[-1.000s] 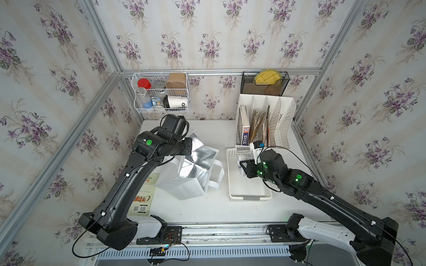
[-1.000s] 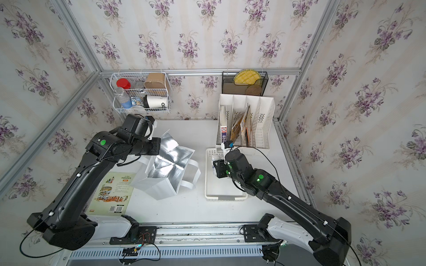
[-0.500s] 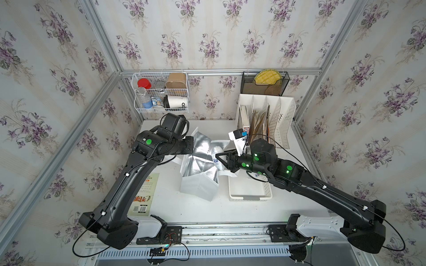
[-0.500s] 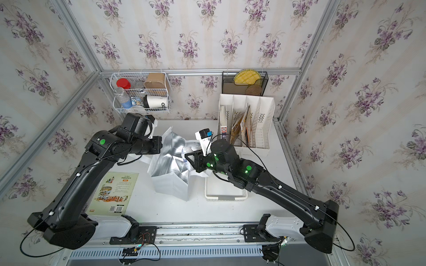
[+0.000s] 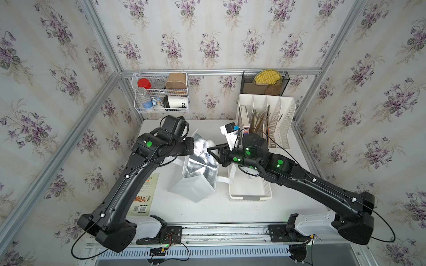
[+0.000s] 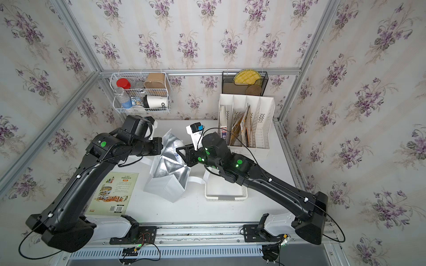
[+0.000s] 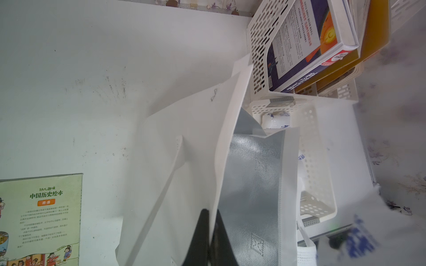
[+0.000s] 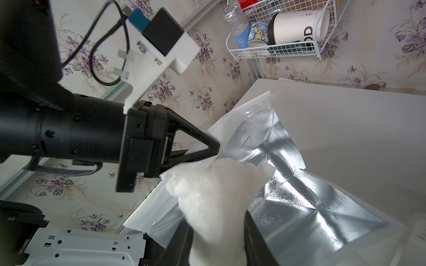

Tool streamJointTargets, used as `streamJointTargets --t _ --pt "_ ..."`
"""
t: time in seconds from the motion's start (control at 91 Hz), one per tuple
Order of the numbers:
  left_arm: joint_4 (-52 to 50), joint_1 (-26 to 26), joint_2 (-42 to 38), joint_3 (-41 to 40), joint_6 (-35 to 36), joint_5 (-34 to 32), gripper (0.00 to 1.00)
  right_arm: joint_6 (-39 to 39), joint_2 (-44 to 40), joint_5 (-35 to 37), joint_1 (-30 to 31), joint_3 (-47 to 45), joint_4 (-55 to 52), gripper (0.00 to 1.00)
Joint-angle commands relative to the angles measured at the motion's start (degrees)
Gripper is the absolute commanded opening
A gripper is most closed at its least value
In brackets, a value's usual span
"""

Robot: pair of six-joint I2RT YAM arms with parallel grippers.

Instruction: Place the ice pack in the delivery bag

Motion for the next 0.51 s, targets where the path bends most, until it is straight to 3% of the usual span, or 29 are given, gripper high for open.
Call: streamJointTargets --t 0.0,0.363,0.494 --pt "3.3 0.0 -0.6 -0.6 -1.1 -0.4 0.00 -0.8 4.0 -0.6 0.0 2.6 -2.1 0.10" --pt "3.8 0.0 -0.7 -3.6 2.7 -5.6 0.00 -2.8 19.4 -3.7 0.1 10.4 -10.5 0.15" --pt "4.5 0.1 -0.8 -5.6 4.4 -9.8 0.00 -2.8 21.0 -4.1 0.0 10.2 -10.1 0.26"
